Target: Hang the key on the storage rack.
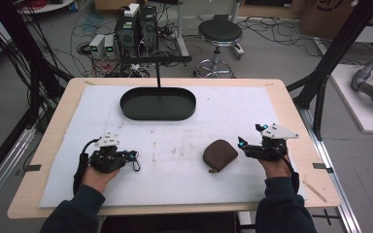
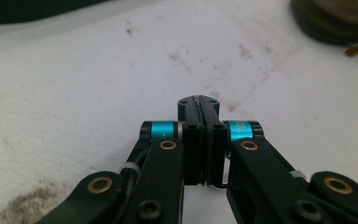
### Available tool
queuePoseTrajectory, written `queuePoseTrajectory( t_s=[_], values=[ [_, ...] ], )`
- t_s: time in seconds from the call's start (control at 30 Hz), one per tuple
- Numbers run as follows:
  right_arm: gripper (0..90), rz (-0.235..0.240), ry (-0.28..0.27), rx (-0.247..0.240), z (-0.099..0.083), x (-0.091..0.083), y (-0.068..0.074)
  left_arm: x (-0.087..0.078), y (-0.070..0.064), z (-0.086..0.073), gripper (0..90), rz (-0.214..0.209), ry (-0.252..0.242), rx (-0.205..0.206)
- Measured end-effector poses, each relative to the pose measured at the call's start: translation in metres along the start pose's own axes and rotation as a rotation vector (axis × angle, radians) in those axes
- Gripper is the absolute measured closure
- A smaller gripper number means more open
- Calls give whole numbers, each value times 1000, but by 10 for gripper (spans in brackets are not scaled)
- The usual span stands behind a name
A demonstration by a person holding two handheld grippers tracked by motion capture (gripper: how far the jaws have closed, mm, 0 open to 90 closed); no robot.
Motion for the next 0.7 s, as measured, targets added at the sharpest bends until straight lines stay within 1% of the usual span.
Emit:
queuePoseTrajectory(
  t_s=[0.1,0.17,0.2,0.3,0.4,0.47,0.5,0.57,0.6,0.63,0.67,0.7],
  values=[
    [204,-3,-2,1,0,0,0,-6,0,6,882,-18,-45,-3],
    [204,-1,-3,-2,0,0,0,-10,1,13,882,-36,-81,14],
    [204,-1,-2,-1,0,0,0,-10,1,13,882,-36,-81,14],
    [204,-2,-1,6,0,0,0,-9,4,23,882,-42,-107,40],
    [204,-5,-7,6,1,0,0,-7,9,38,882,-29,-134,72],
    [204,-4,-10,4,1,1,0,-7,12,51,882,-31,-165,92],
    [204,-4,-10,3,1,2,-1,-6,15,60,882,-28,-185,114],
    [204,-4,-10,3,1,2,-1,-6,19,73,882,-29,-218,136],
    [204,-1,-9,6,1,2,-1,-5,23,81,882,-26,-240,156],
    [204,-1,-9,7,1,2,-1,-4,26,88,882,-33,-264,180],
    [204,0,-9,7,2,2,-1,-3,30,95,882,-31,-288,195],
    [204,-1,-12,5,2,2,-1,-1,34,101,882,-33,-306,200]
  ],
)
Point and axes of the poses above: each handheld gripper's, and its own axes: x roughly forward along the jaws, z roughly out of its top, y roughly to its left, the point moved 2 cm from there along x, roughly forward along the jaws, and after that the axes turned 6 degrees about -y, right-handed, at the moved point
